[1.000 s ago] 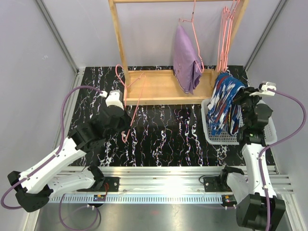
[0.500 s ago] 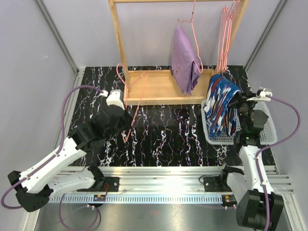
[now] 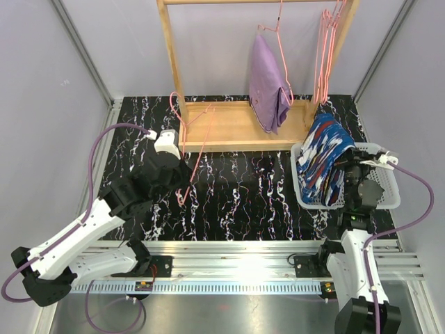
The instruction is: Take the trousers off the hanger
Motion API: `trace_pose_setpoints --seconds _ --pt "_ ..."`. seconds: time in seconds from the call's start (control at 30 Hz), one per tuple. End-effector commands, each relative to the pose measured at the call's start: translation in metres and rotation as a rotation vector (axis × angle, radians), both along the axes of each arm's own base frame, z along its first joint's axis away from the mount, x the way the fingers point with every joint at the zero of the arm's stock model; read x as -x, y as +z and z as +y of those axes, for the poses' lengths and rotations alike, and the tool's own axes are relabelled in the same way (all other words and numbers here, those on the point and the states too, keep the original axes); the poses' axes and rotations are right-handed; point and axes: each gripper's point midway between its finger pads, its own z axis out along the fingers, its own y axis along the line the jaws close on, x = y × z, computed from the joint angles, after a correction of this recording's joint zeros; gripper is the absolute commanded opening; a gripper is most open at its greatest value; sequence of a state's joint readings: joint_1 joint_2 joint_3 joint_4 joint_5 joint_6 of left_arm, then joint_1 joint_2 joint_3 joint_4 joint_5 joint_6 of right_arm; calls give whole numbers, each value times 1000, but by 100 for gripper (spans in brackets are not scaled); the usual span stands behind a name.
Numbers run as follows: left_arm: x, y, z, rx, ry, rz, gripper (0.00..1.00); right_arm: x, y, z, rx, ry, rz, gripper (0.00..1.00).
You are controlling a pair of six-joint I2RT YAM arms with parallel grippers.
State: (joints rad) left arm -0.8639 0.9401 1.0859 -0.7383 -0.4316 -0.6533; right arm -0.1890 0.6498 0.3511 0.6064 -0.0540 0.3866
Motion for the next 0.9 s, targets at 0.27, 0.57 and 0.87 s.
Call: trace_pose_setpoints --seconds 0.27,0.57,0.87 --pt "-3 20 -10 57 -38 -54 0 23 -12 -39 -51 -230 -3 48" --pt "-3 21 -11 59 -44 -53 0 30 7 -70 -113 -412 63 99" --pt "-4 23 -9 51 -39 -59 0 114 33 -134 -243 -925 120 99"
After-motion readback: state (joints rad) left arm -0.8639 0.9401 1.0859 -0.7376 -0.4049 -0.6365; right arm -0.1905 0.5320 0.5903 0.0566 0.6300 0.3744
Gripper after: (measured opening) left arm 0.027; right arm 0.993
